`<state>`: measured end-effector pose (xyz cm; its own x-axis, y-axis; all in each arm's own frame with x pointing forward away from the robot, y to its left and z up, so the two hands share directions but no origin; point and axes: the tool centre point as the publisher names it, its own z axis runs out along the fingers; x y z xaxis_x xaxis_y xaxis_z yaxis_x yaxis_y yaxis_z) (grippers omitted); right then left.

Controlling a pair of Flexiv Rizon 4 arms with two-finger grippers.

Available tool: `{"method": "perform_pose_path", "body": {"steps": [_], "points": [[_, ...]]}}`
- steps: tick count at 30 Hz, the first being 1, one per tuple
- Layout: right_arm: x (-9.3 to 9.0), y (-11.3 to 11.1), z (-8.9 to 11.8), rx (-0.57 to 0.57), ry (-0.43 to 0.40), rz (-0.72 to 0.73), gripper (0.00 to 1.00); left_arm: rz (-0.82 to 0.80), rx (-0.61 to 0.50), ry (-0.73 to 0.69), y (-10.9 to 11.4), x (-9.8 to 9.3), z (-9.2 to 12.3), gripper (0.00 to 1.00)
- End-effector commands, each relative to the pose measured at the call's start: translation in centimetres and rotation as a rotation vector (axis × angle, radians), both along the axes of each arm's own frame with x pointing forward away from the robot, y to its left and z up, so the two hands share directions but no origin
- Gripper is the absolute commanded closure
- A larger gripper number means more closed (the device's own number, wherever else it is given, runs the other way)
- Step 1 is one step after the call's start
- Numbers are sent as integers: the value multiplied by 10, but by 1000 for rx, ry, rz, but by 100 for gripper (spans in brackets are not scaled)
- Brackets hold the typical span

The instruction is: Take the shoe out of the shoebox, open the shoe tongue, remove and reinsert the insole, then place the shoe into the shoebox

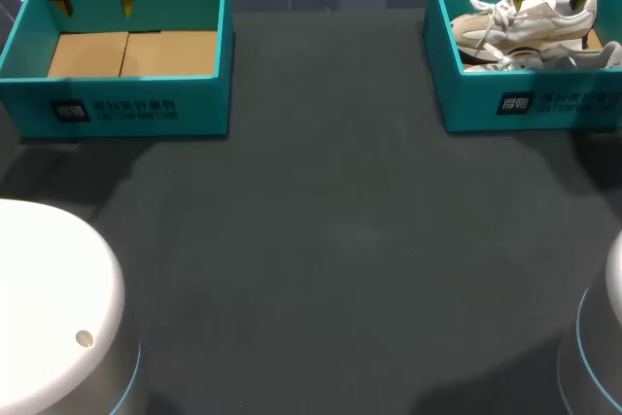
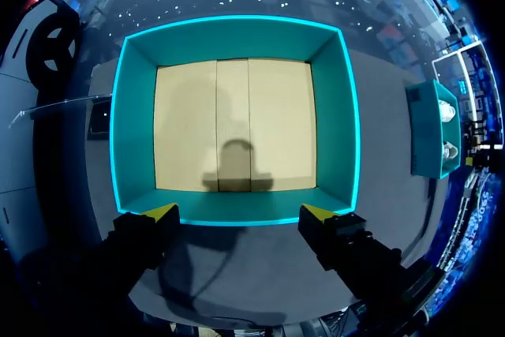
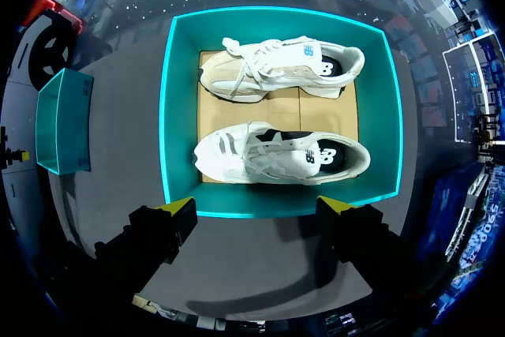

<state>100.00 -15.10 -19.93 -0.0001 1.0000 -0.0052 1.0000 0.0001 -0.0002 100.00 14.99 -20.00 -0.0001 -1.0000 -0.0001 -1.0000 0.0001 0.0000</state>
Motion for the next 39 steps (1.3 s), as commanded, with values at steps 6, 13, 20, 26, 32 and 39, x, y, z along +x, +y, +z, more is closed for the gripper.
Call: {"method": "perform_pose_path", "body": {"steps": [6, 13, 20, 26, 32, 39], "points": [[0, -2, -1, -8, -3, 1, 0, 0, 0, 0, 0, 0, 0, 0], [-3, -22, -3, -17, -21, 2, 0, 0, 0, 0, 0, 0, 0, 0], [-8, -48, -7, -20, -36, -10, 0, 0, 0, 0, 0, 0, 0, 0], [-9, -68, -23, -36, -23, 4, 0, 0, 0, 0, 0, 0, 0, 0], [-7, -84, -39, -42, -23, 9, 0, 0, 0, 0, 0, 0, 0, 0], [-7, -97, -55, -45, -20, 10, 0, 0, 0, 0, 0, 0, 0, 0]]}}
